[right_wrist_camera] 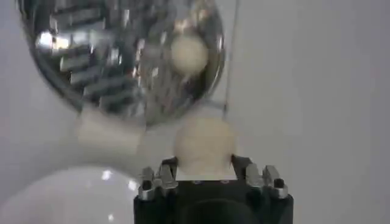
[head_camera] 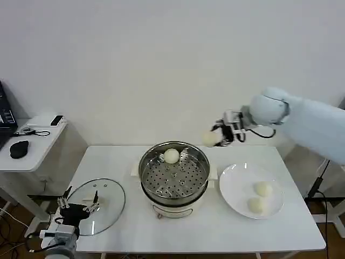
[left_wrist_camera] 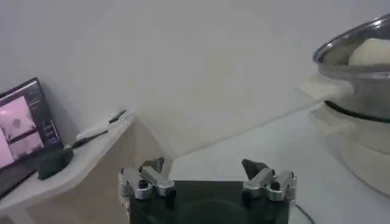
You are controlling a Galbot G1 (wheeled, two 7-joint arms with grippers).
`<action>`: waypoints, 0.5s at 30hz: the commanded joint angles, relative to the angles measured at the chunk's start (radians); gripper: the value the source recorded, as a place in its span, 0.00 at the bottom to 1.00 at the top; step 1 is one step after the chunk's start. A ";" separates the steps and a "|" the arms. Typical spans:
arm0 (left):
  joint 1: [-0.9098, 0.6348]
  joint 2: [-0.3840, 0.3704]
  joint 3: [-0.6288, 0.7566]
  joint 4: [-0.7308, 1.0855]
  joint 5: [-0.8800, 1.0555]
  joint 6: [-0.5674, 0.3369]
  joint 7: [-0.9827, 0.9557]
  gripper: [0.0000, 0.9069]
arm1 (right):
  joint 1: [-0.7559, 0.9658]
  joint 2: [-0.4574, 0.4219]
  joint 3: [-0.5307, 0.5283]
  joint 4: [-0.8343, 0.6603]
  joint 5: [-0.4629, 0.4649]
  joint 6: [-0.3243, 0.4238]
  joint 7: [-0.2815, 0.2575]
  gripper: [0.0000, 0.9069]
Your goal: Take steamed baozi put them in steamer then cover it.
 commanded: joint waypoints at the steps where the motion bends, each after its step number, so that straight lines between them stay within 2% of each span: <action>1: 0.001 -0.002 -0.008 -0.004 -0.001 -0.002 -0.001 1.00 | 0.056 0.283 -0.080 0.013 0.232 -0.186 0.130 0.69; 8: 0.017 0.004 -0.049 -0.026 -0.004 -0.003 0.001 1.00 | -0.048 0.361 -0.087 -0.016 0.302 -0.300 0.178 0.69; 15: 0.024 0.001 -0.066 -0.030 -0.010 -0.006 0.000 1.00 | -0.136 0.388 -0.087 -0.073 0.282 -0.325 0.204 0.69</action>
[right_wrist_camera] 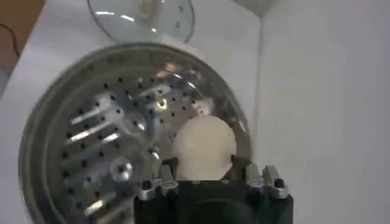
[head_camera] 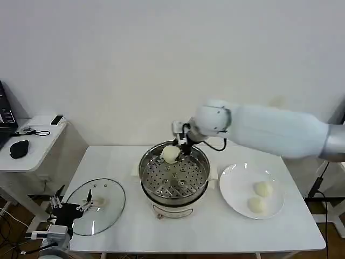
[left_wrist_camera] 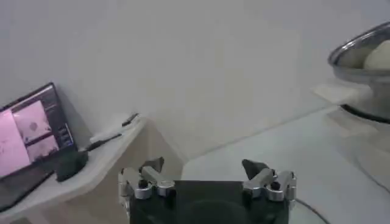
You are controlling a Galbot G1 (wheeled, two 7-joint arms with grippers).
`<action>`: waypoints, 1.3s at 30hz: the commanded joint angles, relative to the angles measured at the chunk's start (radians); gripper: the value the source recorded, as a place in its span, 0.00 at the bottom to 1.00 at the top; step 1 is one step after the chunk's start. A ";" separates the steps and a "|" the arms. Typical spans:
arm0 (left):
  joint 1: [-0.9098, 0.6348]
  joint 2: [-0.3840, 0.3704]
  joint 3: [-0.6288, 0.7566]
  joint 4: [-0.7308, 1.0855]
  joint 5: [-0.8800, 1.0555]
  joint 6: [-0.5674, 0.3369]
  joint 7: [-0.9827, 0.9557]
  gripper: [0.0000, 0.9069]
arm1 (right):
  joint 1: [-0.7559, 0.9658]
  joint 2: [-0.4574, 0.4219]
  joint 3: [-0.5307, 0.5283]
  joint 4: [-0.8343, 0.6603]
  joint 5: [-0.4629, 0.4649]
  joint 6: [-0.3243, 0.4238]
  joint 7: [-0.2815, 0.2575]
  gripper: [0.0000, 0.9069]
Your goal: Take steamed baozi put them in steamer then cover it.
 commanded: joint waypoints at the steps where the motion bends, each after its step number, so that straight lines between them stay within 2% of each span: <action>1: 0.005 -0.001 -0.015 -0.006 -0.001 -0.002 -0.001 1.00 | -0.104 0.116 -0.016 -0.046 0.073 -0.104 0.066 0.69; 10: 0.001 -0.006 -0.011 0.005 0.007 -0.006 -0.001 1.00 | -0.162 0.139 0.001 -0.088 0.028 -0.104 0.071 0.69; 24: -0.002 0.000 -0.012 0.016 0.013 -0.010 -0.001 1.00 | -0.160 0.166 0.022 -0.103 0.034 -0.103 0.080 0.69; 25: -0.003 -0.001 -0.012 0.015 0.013 -0.010 -0.001 1.00 | -0.159 0.167 0.024 -0.104 0.034 -0.103 0.080 0.70; 27: -0.003 -0.001 -0.012 0.010 0.013 -0.009 -0.001 1.00 | -0.156 0.168 0.026 -0.104 0.033 -0.103 0.076 1.00; 29: -0.002 -0.002 -0.012 0.007 0.014 -0.008 0.000 1.00 | -0.147 0.162 0.023 -0.095 0.022 -0.103 0.054 1.00; 39: 0.002 -0.009 -0.004 0.009 0.016 -0.011 -0.002 1.00 | -0.064 0.065 0.012 -0.003 0.000 -0.102 0.036 1.00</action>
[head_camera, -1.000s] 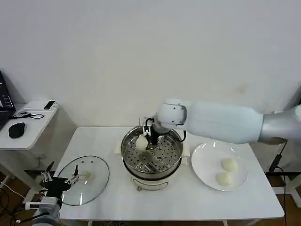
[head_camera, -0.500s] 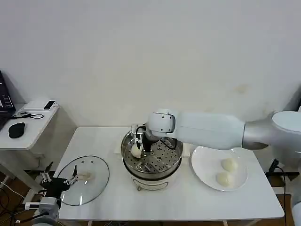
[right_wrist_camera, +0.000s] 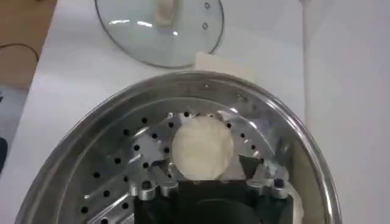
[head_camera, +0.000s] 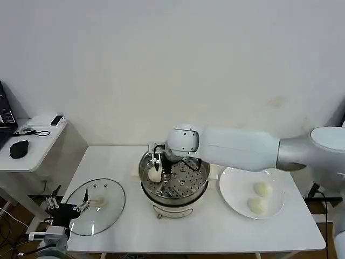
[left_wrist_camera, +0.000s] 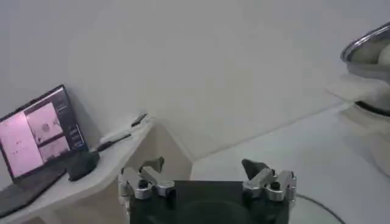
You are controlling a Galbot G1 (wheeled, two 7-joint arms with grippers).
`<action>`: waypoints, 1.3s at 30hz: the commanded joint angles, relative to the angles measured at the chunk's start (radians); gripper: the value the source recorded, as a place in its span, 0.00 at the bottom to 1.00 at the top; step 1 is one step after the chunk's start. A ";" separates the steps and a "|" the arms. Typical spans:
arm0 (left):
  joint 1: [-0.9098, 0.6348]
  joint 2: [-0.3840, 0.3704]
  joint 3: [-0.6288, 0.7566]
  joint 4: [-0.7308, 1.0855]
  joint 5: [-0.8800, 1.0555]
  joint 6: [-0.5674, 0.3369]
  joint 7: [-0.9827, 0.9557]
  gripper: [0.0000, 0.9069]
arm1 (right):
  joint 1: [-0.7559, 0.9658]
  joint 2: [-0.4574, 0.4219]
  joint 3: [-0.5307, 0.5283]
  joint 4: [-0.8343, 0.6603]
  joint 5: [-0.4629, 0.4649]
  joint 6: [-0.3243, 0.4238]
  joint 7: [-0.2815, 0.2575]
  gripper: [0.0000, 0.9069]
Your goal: Take steamed baozi put them in steamer then cover it.
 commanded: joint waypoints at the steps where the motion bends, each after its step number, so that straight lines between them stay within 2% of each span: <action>1: 0.000 -0.001 0.003 -0.001 0.002 0.000 0.000 1.00 | 0.088 -0.095 -0.009 0.086 -0.026 0.003 -0.024 1.00; 3: 0.000 0.000 0.003 -0.003 0.002 0.000 0.000 1.00 | 0.113 -0.121 -0.014 0.111 -0.026 0.004 -0.032 1.00; 4: -0.001 0.002 0.003 -0.005 0.002 0.000 0.000 1.00 | 0.139 -0.173 -0.026 0.150 -0.042 0.011 -0.046 1.00; 6: 0.000 0.009 0.004 -0.003 -0.001 0.000 0.001 1.00 | 0.175 -0.225 -0.041 0.182 -0.126 0.034 -0.078 1.00; 10: 0.004 0.022 0.004 -0.003 -0.003 0.000 0.001 1.00 | 0.225 -0.335 -0.074 0.249 -0.191 0.069 -0.151 1.00; 12: 0.005 0.027 0.005 -0.001 -0.003 0.000 0.001 1.00 | 0.239 -0.437 -0.077 0.292 -0.251 0.097 -0.193 1.00; 14: 0.007 0.030 0.008 -0.005 -0.002 0.000 0.001 1.00 | 0.239 -0.500 -0.074 0.307 -0.281 0.117 -0.216 1.00; 15: 0.010 0.034 0.011 -0.007 -0.002 0.000 0.001 1.00 | 0.238 -0.592 -0.069 0.327 -0.323 0.144 -0.242 1.00; 16: 0.011 0.036 0.012 -0.009 -0.002 0.000 0.001 1.00 | 0.235 -0.612 -0.066 0.329 -0.334 0.148 -0.249 1.00; 18: 0.013 0.044 0.017 -0.016 -0.001 0.000 0.001 1.00 | 0.209 -0.726 -0.047 0.348 -0.396 0.209 -0.286 1.00; 22: 0.007 0.053 0.019 -0.018 -0.002 0.002 0.002 1.00 | 0.115 -0.874 0.022 0.367 -0.481 0.285 -0.319 1.00; 24: 0.004 0.055 0.023 -0.015 -0.002 0.003 0.003 1.00 | 0.070 -0.931 0.036 0.370 -0.518 0.333 -0.325 1.00; 27: 0.003 0.056 0.035 -0.010 0.001 0.004 0.004 1.00 | 0.010 -0.987 0.035 0.369 -0.569 0.363 -0.327 1.00; 29: 0.000 0.053 0.040 -0.008 0.002 0.005 0.004 1.00 | -0.079 -1.015 0.100 0.365 -0.596 0.370 -0.325 1.00; 30: -0.001 0.051 0.042 -0.008 0.002 0.005 0.004 1.00 | -0.202 -1.030 0.212 0.362 -0.612 0.379 -0.325 1.00; 33: -0.001 0.051 0.046 -0.002 0.004 0.005 0.005 1.00 | -0.352 -1.049 0.356 0.334 -0.660 0.412 -0.316 1.00; 34: 0.000 0.051 0.048 -0.003 0.007 0.006 0.005 1.00 | -0.519 -1.056 0.478 0.320 -0.689 0.431 -0.313 1.00; 36: 0.004 0.052 0.050 -0.003 0.008 0.005 0.005 1.00 | -0.700 -1.059 0.621 0.296 -0.714 0.461 -0.315 1.00; 39: 0.007 0.051 0.050 0.004 0.013 0.004 0.004 1.00 | -0.807 -1.041 0.724 0.276 -0.735 0.476 -0.314 1.00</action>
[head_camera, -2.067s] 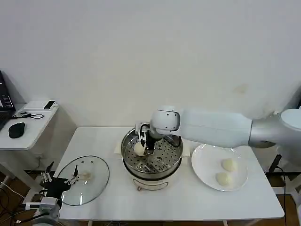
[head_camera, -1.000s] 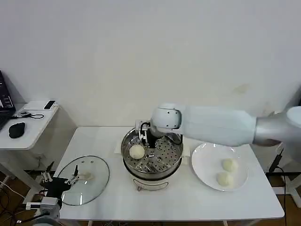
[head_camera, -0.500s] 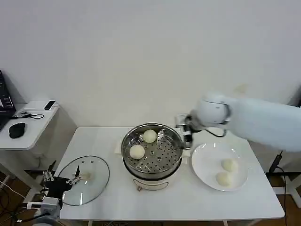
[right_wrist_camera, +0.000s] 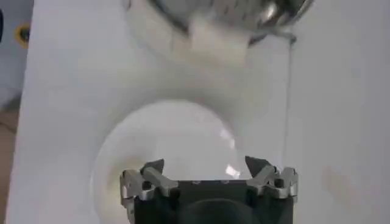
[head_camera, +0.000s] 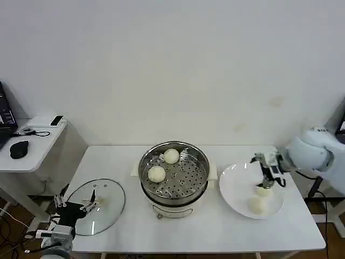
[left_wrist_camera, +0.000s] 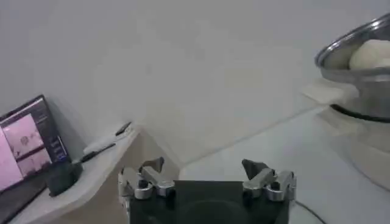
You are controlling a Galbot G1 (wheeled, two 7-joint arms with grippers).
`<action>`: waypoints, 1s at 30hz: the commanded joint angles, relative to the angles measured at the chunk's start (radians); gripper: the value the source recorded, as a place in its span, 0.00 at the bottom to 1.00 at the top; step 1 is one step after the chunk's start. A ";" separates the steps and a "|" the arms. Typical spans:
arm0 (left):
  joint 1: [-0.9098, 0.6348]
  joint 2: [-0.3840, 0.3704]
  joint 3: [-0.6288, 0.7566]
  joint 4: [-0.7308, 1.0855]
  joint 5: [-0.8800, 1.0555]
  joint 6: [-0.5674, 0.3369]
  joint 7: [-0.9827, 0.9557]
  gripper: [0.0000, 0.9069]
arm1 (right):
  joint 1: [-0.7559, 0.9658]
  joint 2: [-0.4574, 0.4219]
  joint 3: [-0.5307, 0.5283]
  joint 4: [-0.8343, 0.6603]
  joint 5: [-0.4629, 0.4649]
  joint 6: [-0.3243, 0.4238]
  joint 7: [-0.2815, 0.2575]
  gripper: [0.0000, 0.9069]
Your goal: Take steamed baozi put them in steamer then cover it.
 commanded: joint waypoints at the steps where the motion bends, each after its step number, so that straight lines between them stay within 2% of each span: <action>1: 0.005 0.001 0.002 0.005 0.004 0.000 0.000 1.00 | -0.606 -0.126 0.488 -0.040 -0.177 0.139 -0.027 1.00; 8: 0.009 -0.002 -0.004 0.002 0.007 0.002 0.000 1.00 | -0.639 -0.054 0.486 -0.091 -0.196 0.173 -0.039 1.00; 14: 0.016 -0.008 -0.007 0.006 0.012 0.003 0.000 1.00 | -0.592 0.055 0.438 -0.155 -0.210 0.199 -0.050 1.00; 24: 0.024 -0.010 -0.025 0.008 0.013 0.005 0.000 1.00 | -0.570 0.135 0.400 -0.244 -0.223 0.171 -0.051 1.00; 30: 0.021 -0.014 -0.022 0.014 0.013 0.004 0.001 1.00 | -0.578 0.150 0.407 -0.267 -0.223 0.139 -0.047 0.91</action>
